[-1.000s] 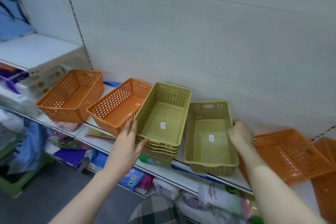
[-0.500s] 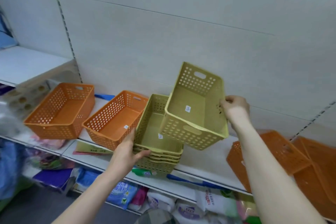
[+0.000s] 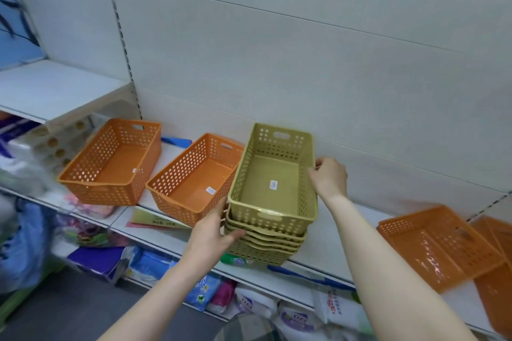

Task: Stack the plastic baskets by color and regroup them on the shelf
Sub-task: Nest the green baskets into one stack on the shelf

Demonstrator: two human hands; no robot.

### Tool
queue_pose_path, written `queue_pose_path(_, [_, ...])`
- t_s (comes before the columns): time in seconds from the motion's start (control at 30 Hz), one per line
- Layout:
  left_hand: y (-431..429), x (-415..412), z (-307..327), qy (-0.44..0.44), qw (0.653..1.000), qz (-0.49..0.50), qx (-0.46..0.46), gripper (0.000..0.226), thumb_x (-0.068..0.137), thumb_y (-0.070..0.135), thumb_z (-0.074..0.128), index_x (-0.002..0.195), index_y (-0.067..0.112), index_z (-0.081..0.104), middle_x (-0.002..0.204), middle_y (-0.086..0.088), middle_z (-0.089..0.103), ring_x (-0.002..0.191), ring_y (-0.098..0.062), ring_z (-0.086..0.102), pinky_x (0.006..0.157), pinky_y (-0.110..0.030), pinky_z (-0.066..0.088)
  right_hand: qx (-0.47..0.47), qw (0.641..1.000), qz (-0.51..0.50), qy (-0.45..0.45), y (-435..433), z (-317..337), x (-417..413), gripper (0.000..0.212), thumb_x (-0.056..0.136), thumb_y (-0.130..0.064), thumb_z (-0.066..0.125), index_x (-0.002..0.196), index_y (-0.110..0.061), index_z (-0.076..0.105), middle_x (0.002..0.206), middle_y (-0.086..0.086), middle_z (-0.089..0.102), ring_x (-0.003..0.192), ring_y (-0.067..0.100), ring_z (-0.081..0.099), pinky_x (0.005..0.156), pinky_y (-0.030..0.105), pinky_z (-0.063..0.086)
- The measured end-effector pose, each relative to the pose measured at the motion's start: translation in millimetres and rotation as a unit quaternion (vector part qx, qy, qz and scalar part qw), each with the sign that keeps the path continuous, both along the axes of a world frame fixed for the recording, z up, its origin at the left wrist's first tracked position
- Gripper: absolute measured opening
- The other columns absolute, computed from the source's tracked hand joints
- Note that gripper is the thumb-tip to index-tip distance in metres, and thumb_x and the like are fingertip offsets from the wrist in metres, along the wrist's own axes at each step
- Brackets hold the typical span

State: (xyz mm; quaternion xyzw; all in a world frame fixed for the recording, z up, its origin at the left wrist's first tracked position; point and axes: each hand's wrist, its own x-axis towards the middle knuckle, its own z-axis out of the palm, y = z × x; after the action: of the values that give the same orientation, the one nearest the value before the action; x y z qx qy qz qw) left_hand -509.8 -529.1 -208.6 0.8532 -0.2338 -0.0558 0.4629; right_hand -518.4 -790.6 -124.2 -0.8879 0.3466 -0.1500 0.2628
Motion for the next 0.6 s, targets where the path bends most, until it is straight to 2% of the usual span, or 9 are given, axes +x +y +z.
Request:
queue_pose_path(0.07, [-1.4, -2.0, 1.2, -0.017, 1.0, 0.002, 0.006, 0.081, 0.075, 0.032, 0.08, 0.144, 0.035, 0.036, 0.121, 0.028, 0.047, 0.112, 0.004, 0.048, 0.093, -0.018, 0.038, -0.015, 0.999, 0.019, 0.041, 6.7, -12.8, 2.0, 0.013, 0.086, -0.007, 0.05, 0.079, -0.009, 0.061, 0.086, 0.017, 0.067, 0.086, 0.037, 0.062, 0.068, 0.031, 0.041])
queue_pose_path(0.13, [-2.3, -3.1, 1.6, -0.027, 1.0, -0.002, 0.01, 0.084, 0.076, 0.032, 0.079, 0.147, 0.036, 0.033, 0.125, 0.03, 0.044, 0.114, 0.005, 0.044, 0.095, -0.016, 0.036, -0.021, 0.997, 0.014, 0.078, 10.5, -28.5, 0.9, 0.021, 0.087, -0.005, 0.044, 0.1, -0.005, 0.061, 0.103, 0.019, 0.065, 0.098, 0.038, 0.061, 0.075, 0.034, 0.045])
queue_pose_path(0.2, [-3.7, -4.3, 1.1, -0.032, 0.999, -0.012, 0.008, 0.088, 0.077, 0.033, 0.078, 0.149, 0.038, 0.027, 0.13, 0.031, 0.04, 0.117, 0.007, 0.042, 0.097, -0.016, 0.035, 0.011, 0.994, 0.017, 0.107, 11.4, -39.3, -3.5, 0.032, 0.089, -0.009, 0.038, 0.116, -0.005, 0.054, 0.115, 0.02, 0.06, 0.107, 0.039, 0.057, 0.086, 0.041, 0.049])
queue_pose_path(0.3, [-5.8, -7.4, -1.7, -0.026, 1.0, -0.01, 0.003, 0.083, 0.082, 0.045, 0.069, 0.15, 0.041, 0.02, 0.135, 0.032, 0.034, 0.121, 0.007, 0.039, 0.098, -0.017, 0.034, 0.09, 0.99, 0.029, 0.106, 9.4, -42.5, -5.3, 0.03, 0.09, -0.018, 0.037, 0.118, -0.012, 0.048, 0.114, 0.018, 0.062, 0.105, 0.039, 0.058, 0.089, 0.042, 0.051])
queue_pose_path(0.43, [-7.6, -7.2, -7.7, -0.01, 1.0, 0.005, -0.001, 0.066, 0.09, 0.059, 0.049, 0.148, 0.042, 0.024, 0.136, 0.024, 0.044, 0.123, -0.001, 0.046, 0.101, -0.024, 0.039, 0.118, 0.986, 0.064, 0.098, 4.9, -36.6, -8.2, 0.034, 0.091, -0.03, 0.046, 0.122, -0.014, 0.05, 0.116, 0.013, 0.063, 0.107, 0.037, 0.06, 0.089, 0.041, 0.052])
queue_pose_path(0.5, [-10.0, -5.2, -6.4, -0.004, 1.0, 0.004, 0.003, 0.061, 0.09, 0.058, 0.049, 0.145, 0.041, 0.029, 0.129, 0.024, 0.045, 0.117, -0.001, 0.047, 0.098, -0.022, 0.039, 0.119, 0.985, 0.079, 0.1, -0.3, -35.2, -13.3, 0.031, 0.091, -0.033, 0.049, 0.118, -0.016, 0.05, 0.114, 0.01, 0.062, 0.105, 0.036, 0.061, 0.09, 0.045, 0.054])
queue_pose_path(0.6, [-19.1, -3.4, -5.5, 0.037, 0.999, -0.027, -0.007, 0.047, 0.088, 0.054, 0.057, 0.129, 0.043, 0.037, 0.121, 0.024, 0.053, 0.106, 0.006, 0.054, 0.094, -0.023, 0.048, 0.122, 0.983, 0.069, 0.117, -17.0, -35.5, -22.2, 0.031, 0.092, -0.031, 0.05, 0.118, -0.015, 0.049, 0.106, 0.009, 0.059, 0.103, 0.036, 0.061, 0.08, 0.039, 0.053])
